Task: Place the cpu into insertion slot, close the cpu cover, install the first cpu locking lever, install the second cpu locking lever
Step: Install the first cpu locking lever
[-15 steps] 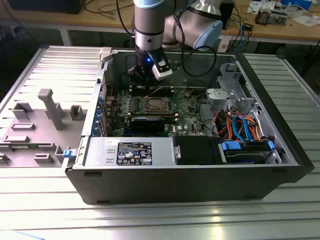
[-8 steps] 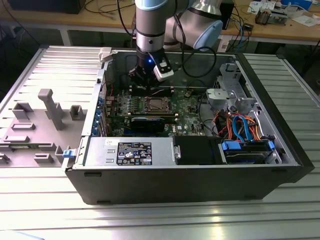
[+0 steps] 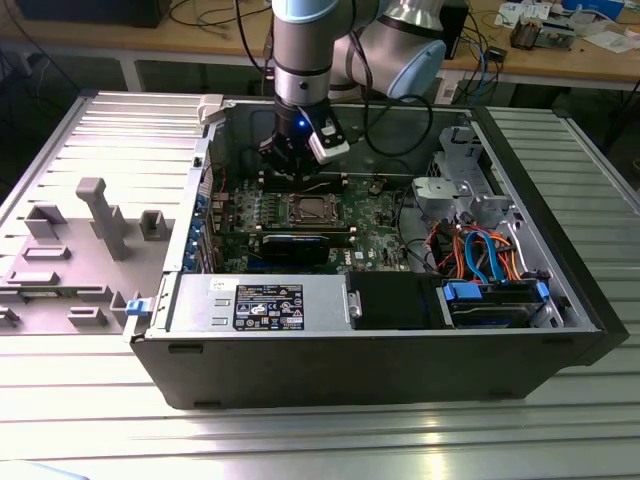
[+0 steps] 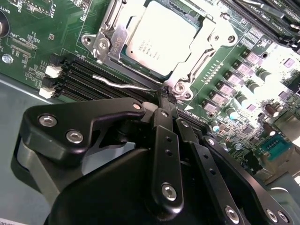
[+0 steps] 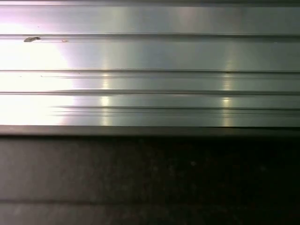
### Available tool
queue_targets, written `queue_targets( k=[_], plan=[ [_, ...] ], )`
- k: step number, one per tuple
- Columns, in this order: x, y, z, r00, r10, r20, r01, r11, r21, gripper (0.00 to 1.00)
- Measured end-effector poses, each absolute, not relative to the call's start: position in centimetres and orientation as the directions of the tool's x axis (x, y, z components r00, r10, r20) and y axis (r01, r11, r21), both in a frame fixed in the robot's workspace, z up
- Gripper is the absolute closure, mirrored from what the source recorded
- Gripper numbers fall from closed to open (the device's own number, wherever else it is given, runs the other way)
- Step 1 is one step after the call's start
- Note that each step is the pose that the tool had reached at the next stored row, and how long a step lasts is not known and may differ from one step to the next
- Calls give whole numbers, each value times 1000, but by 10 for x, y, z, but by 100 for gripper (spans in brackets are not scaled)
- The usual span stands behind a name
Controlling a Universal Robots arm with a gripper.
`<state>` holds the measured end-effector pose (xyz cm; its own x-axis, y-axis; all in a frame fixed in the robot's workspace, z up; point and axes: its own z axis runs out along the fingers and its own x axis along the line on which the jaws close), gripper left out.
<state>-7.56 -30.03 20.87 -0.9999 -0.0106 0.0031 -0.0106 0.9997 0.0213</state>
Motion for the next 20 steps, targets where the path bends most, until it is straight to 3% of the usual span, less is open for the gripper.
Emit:
queue_targets(
  k=[20],
  plan=[
    [-55,-300,207,-1000,-11,3,-11,1000,21,89]
  ],
)
